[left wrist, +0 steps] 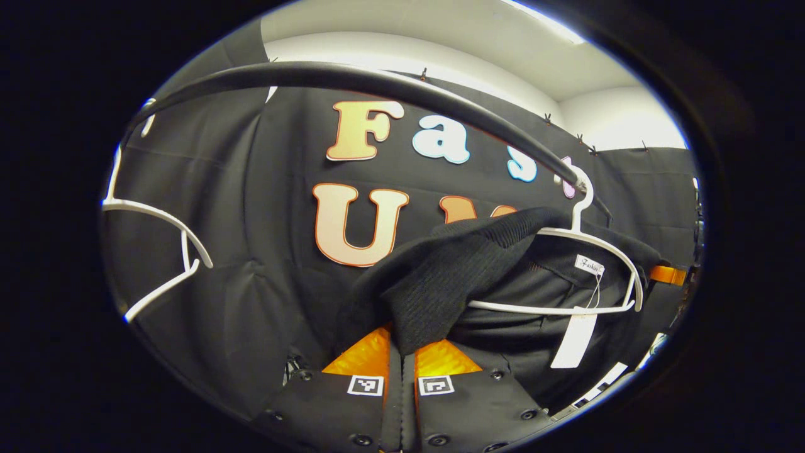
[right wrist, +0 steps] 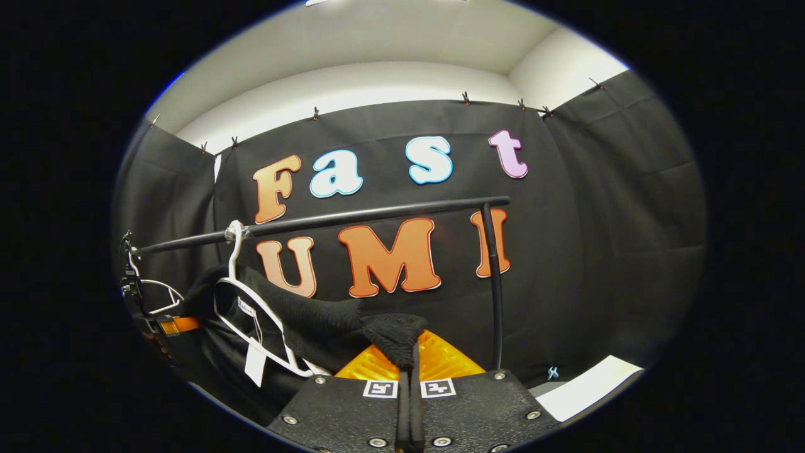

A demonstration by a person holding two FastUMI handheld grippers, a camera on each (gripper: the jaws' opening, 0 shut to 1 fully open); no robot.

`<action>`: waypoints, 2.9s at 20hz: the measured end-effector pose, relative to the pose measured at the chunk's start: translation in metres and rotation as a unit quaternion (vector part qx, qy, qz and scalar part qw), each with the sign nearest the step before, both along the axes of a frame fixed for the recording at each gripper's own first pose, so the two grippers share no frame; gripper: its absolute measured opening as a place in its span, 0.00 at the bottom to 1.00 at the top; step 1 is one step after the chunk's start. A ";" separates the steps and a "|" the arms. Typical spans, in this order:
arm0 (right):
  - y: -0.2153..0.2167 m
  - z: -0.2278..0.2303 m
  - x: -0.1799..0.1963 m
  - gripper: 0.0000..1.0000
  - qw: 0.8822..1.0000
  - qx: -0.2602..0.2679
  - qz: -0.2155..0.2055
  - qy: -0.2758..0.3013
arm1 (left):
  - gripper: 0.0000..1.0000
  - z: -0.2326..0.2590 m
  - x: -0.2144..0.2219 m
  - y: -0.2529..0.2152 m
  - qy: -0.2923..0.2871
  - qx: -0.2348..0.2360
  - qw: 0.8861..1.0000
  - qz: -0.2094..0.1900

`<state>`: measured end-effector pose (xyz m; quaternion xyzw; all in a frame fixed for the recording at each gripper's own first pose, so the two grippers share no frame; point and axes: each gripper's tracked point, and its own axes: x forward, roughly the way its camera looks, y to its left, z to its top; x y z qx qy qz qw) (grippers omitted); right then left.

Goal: Grasp the clothes on the hanger with both hands and then place them into the laundry hamper below.

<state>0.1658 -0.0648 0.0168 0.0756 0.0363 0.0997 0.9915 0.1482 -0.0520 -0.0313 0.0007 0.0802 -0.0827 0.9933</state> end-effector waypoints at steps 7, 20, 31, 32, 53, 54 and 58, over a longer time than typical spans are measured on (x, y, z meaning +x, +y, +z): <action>0.000 -0.029 0.049 0.07 0.997 0.052 0.044 0.030 | 0.06 0.040 0.014 0.042 -0.052 0.016 0.997 0.061; 0.016 -0.085 0.143 0.07 0.984 0.119 0.107 0.084 | 0.06 0.002 0.073 0.046 -0.027 0.016 0.995 0.094; 0.055 -0.196 0.169 0.00 0.969 0.134 0.111 0.174 | 0.06 -0.041 0.055 0.075 -0.002 0.050 0.989 0.136; 0.058 -0.202 0.165 0.00 0.969 0.130 0.113 0.179 | 0.06 -0.042 0.052 0.076 0.001 0.049 0.990 0.132; 0.082 -0.334 0.039 0.00 0.945 0.121 0.072 0.297 | 0.07 -0.179 -0.014 0.024 0.155 0.038 0.985 0.064; 0.083 -0.338 0.034 0.00 0.943 0.125 0.069 0.301 | 0.07 -0.187 -0.015 0.021 0.166 0.040 0.984 0.060; 0.090 -0.357 0.012 0.00 0.938 0.131 0.056 0.316 | 0.07 -0.214 -0.034 0.007 0.200 0.053 0.978 0.039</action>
